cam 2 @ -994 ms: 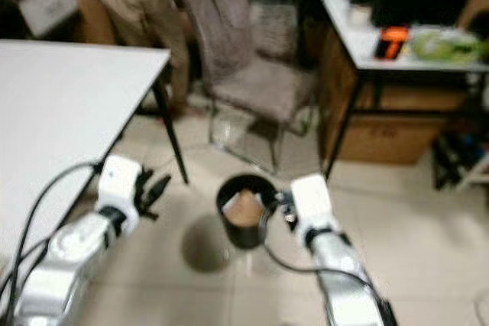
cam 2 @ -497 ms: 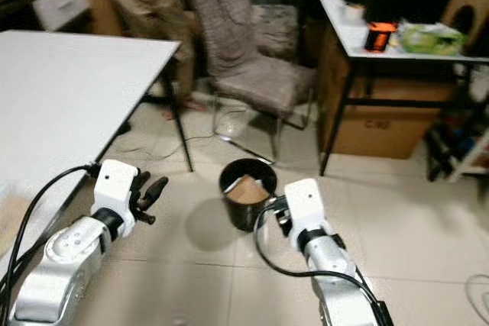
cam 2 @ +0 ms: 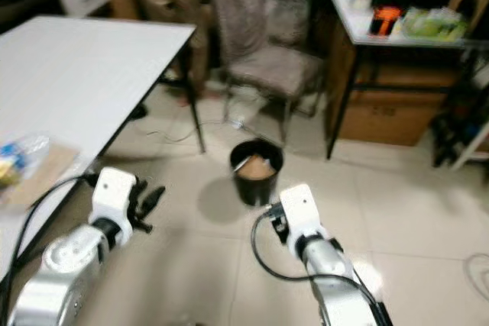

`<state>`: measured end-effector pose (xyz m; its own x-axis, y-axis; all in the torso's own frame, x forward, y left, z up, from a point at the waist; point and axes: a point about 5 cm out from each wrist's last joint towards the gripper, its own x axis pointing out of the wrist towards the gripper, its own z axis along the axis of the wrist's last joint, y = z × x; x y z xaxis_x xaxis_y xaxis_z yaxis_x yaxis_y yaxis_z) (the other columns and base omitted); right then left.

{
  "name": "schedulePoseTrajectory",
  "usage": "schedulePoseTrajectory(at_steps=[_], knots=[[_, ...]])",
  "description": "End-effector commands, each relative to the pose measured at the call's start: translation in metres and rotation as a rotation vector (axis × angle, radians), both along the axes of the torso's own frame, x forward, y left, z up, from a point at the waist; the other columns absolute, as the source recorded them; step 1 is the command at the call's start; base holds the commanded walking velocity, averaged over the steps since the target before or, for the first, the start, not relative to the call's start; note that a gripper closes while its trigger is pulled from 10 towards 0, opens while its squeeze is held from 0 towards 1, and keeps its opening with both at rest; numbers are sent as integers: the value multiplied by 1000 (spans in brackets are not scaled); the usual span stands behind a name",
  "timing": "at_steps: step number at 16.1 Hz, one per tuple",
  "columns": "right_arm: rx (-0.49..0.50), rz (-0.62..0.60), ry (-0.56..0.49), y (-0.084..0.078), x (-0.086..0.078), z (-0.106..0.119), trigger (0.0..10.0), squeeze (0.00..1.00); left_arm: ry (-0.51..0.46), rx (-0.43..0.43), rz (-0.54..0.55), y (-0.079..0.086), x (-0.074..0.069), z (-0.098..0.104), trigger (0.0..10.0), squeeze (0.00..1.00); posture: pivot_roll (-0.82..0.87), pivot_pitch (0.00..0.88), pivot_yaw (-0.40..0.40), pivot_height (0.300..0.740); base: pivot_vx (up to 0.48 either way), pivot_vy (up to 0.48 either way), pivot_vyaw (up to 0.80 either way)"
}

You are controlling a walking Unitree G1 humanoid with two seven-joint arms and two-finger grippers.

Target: Picking trash to rubbish bin

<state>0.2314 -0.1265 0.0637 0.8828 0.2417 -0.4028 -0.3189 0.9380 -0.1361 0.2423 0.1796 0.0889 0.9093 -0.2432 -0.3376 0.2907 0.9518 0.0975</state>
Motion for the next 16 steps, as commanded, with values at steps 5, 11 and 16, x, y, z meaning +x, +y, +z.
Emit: schedulePoseTrajectory(at_steps=[5, 11, 16], knots=[[-2, -41, -34, -3, 2, 3, 10000, 0, -17, 16, 4, 2, 1, 4, 10000, 0, -35, 0, 17, 740, -250, 0, 0], [-42, -89, -108, -7, 9, 7, 10000, 0, -27, 15, -13, -1, 5, 5, 10000, 0, -43, 0, 17, 740, -251, 0, 0], [-5, -79, -112, -6, 9, 8, 10000, 0, -40, 23, 9, 1, 4, 5, 10000, 0, -38, 0, 15, 740, -196, 0, 0]])
